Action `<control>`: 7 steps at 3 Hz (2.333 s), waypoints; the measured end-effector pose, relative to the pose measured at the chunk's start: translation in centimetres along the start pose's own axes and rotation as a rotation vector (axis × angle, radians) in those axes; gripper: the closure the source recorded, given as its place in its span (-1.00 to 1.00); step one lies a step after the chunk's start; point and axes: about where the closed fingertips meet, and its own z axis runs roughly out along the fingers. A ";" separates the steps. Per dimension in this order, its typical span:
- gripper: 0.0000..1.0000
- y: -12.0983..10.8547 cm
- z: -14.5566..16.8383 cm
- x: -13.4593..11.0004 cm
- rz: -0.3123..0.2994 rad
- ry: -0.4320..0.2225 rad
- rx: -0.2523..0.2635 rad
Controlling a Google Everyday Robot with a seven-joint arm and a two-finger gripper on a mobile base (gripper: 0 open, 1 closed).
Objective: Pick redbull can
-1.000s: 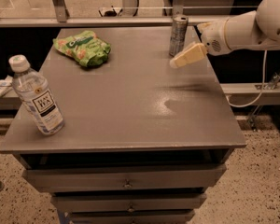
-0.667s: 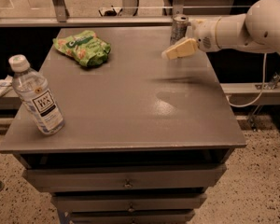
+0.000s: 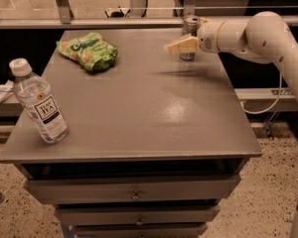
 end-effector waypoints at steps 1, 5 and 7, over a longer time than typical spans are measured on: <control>-0.68 -0.8 0.3 0.4 0.018 -0.020 0.020; 1.00 2.6 -4.3 -5.6 0.075 -0.190 -0.091; 1.00 6.6 -6.3 -9.0 0.096 -0.252 -0.214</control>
Offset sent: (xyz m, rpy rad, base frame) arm 0.0031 -0.0263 -0.0051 0.0670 -0.0087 -0.0601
